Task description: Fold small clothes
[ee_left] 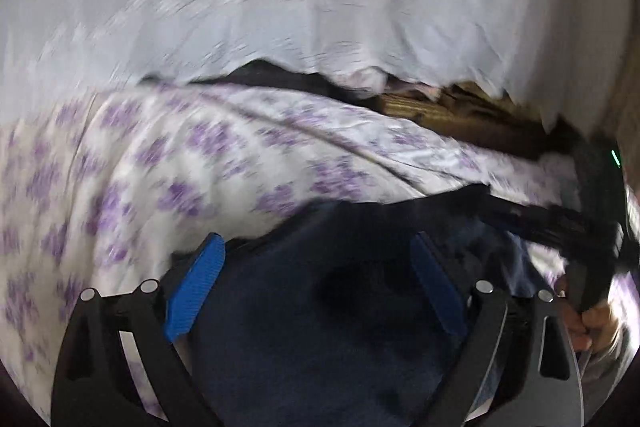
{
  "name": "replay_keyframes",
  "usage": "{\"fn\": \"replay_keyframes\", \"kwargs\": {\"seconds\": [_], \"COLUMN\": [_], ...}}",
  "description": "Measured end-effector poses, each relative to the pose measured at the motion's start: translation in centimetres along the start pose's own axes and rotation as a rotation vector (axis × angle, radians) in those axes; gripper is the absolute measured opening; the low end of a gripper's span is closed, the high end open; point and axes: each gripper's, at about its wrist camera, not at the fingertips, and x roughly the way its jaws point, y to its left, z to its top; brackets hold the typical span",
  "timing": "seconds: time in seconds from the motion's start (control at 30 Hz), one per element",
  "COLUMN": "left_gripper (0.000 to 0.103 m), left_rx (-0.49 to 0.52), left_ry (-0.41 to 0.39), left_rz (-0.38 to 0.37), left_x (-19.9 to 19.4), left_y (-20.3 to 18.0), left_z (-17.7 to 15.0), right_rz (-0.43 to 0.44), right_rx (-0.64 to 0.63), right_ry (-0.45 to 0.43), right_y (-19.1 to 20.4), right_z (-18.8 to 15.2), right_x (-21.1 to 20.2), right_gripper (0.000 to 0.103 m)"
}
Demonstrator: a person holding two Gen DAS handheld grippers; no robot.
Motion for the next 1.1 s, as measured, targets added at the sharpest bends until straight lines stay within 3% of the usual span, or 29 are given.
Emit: {"fn": "replay_keyframes", "kwargs": {"seconds": [0.07,0.13,0.17,0.2,0.23,0.27,0.3,0.37,0.4,0.43,0.5,0.57,0.67,0.8,1.0,1.07,1.1], "left_gripper": [0.091,0.091,0.091,0.091,0.095,0.095,0.094,0.093,0.093,0.094,0.094,0.098,0.099,0.098,0.099,0.099,0.099], "left_rx": [0.058,0.101,0.09,0.065,-0.009,-0.064,-0.143,-0.219,-0.239,-0.252,-0.226,-0.158,-0.026,0.074,0.073,0.077,0.088], "left_ry": [0.023,0.104,0.161,0.215,0.29,0.309,0.309,0.274,0.254,0.224,0.194,0.208,0.357,0.263,0.158,0.171,0.212], "left_rz": [0.04,0.118,0.188,0.208,0.181,0.142,0.091,0.048,0.041,0.02,-0.01,0.049,0.196,0.272,0.185,0.193,0.205], "left_x": [1.6,4.5,6.1,7.1,8.3,8.5,8.1,6.7,6.0,5.1,3.9,4.4,8.4,6.9,2.1,1.4,1.6], "left_y": [-1.3,-1.7,-0.9,-0.1,1.7,2.6,4.0,5.3,5.6,5.7,5.0,3.9,2.2,0.2,-0.6,-0.6,-0.8], "left_z": [0.3,0.0,-0.4,-0.7,-0.9,-0.9,-0.7,-0.4,-0.4,-0.2,0.0,-0.1,-2.0,-2.2,-3.7,-4.4,-5.2], "right_rz": [-0.031,-0.04,-0.015,0.017,0.029,0.033,0.025,-0.019,-0.036,-0.048,-0.079,-0.099,-0.199,-0.289,-0.287,-0.321,-0.348], "right_rx": [0.042,0.122,0.175,0.227,0.254,0.27,0.268,0.221,0.159,0.11,-0.01,-0.096,-0.171,-0.278,-0.289,-0.287,-0.294], "right_ry": [0.017,0.037,0.054,0.064,0.062,0.062,0.054,0.025,0.0,-0.016,-0.029,0.012,0.141,0.065,-0.044,-0.011,0.059], "right_y": [-1.3,-3.6,-5.0,-6.2,-6.8,-7.1,-7.0,-5.8,-4.3,-3.1,-0.3,1.5,1.6,3.3,4.4,3.9,3.3], "right_z": [0.3,0.4,0.5,0.6,0.4,0.3,0.2,0.1,0.1,0.1,-0.3,-1.0,-2.5,-3.4,-5.3,-6.4,-7.1], "right_x": [0.9,1.4,1.7,1.7,1.7,1.6,1.3,0.5,-0.1,-0.3,-0.3,0.8,4.2,3.4,-0.9,-1.3,-0.3], "right_gripper": [0.045,0.044,0.039,0.032,0.024,0.021,0.021,0.03,0.045,0.051,0.053,0.057,0.062,0.063,0.063,0.064,0.066]}}
